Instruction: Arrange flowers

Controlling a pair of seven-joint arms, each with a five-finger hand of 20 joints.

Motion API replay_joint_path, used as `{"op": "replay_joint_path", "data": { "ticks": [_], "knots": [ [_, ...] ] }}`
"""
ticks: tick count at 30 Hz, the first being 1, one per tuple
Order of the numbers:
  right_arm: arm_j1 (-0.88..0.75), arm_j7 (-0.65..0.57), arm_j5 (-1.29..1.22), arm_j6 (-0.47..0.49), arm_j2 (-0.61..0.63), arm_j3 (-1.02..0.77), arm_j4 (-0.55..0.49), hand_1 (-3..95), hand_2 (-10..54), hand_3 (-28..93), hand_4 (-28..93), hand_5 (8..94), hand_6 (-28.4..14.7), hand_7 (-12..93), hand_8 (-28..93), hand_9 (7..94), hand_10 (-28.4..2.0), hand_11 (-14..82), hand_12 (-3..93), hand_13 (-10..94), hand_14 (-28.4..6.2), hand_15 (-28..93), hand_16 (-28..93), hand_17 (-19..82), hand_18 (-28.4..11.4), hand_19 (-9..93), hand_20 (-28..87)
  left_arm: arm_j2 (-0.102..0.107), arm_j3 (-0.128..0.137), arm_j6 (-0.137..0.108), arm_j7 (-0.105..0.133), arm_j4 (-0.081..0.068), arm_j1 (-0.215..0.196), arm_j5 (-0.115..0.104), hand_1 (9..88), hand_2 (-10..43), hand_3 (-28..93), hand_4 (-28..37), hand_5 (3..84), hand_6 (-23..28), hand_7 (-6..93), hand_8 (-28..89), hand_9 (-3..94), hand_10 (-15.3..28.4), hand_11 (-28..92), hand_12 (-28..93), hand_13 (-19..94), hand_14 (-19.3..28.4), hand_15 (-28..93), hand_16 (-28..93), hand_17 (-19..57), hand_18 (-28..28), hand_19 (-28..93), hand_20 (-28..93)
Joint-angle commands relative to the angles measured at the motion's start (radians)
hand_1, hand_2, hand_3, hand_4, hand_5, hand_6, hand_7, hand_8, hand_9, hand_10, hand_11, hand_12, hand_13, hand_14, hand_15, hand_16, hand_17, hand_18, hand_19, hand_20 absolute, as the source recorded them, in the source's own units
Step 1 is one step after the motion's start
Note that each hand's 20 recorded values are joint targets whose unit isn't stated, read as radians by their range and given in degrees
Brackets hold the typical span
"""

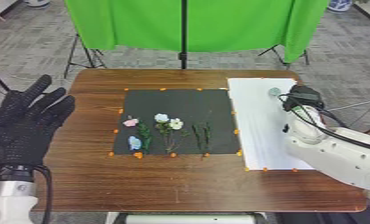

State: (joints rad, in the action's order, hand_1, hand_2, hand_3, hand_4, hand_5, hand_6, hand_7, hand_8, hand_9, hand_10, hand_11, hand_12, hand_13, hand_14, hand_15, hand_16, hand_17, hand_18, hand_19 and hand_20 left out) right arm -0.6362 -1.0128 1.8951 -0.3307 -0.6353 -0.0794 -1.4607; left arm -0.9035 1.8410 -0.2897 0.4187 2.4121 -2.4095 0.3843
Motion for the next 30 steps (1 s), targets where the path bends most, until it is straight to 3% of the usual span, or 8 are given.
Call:
{"op": "replay_joint_path", "data": {
  "ticks": [1,2,8,16,26,30],
  "knots": [
    [0.078,0.023,0.11,-0.129,0.022,0.074,-0.123,53.5,-9.5,69,-28,85.0,2.6,20,3,92.3,-7.0,15.9,29.1,83,-3.6,55,19,39,-16.1,86,-9,-0.009,0.001,-0.003,-0.015,-0.001,-0.007,-0.001,21.1,10.1,76,-27.0,36.6,10.6,16.6,-10,33.9,22.0,30,11,26,28.4,53,-10,-4.0,28.4,80,-28],
    [0.096,0.031,0.118,-0.144,0.016,0.084,-0.138,53.4,-9.5,70,-28,85.1,2.4,20,3,92.5,-6.9,16.2,29.1,83,-3.7,55,19,39,-16.2,87,-8,-0.007,0.0,0.0,-0.011,-0.002,-0.006,-0.002,21.1,10.1,76,-27.0,36.6,10.6,16.6,-10,33.9,22.0,30,11,26,28.4,53,-10,-4.0,28.4,80,-28],
    [0.139,0.069,0.144,-0.187,-0.037,0.113,-0.224,53.3,-9.5,70,-28,85.7,2.0,20,3,92.8,-7.0,16.6,29.5,83,-3.7,56,19,39,-16.3,88,-7,-0.008,-0.001,0.002,-0.038,-0.005,0.014,0.006,21.1,10.2,76,-27.0,36.5,10.6,16.6,-10,34.0,22.0,30,11,26,28.4,53,-10,-4.0,28.4,80,-28],
    [0.155,0.118,0.138,-0.193,-0.176,0.176,-0.257,53.1,-9.5,71,-28,85.8,1.9,20,4,93.0,-7.3,17.0,29.5,83,-3.9,57,19,39,-16.4,88,-7,-0.01,0.0,0.009,-0.066,-0.012,0.033,0.013,21.1,10.2,76,-27.0,36.6,10.7,16.5,-10,33.9,22.0,30,11,26,28.4,53,-10,-3.9,28.4,80,-28],
    [0.194,0.118,0.149,-0.185,-0.32,0.299,-0.222,53.0,-9.5,71,-28,85.3,2.2,20,4,92.6,-7.1,17.1,29.5,83,-3.9,57,19,38,-16.3,88,-6,-0.003,0.003,0.015,-0.07,-0.013,0.039,0.014,21.1,10.2,76,-27.0,36.6,10.7,16.5,-10,34.0,21.9,30,11,26,28.4,53,-10,-3.9,28.4,80,-28],
    [0.199,0.114,0.144,-0.171,-0.339,0.324,-0.205,52.9,-9.5,71,-28,85.2,2.4,20,4,92.5,-7.1,17.2,29.4,82,-3.8,57,19,38,-16.1,88,-6,0.001,0.008,0.017,-0.059,-0.013,0.034,0.011,21.1,10.2,76,-27.0,36.6,10.6,16.5,-10,34.0,22.0,30,11,26,28.4,53,-10,-3.9,28.4,80,-28]
  ]
}}
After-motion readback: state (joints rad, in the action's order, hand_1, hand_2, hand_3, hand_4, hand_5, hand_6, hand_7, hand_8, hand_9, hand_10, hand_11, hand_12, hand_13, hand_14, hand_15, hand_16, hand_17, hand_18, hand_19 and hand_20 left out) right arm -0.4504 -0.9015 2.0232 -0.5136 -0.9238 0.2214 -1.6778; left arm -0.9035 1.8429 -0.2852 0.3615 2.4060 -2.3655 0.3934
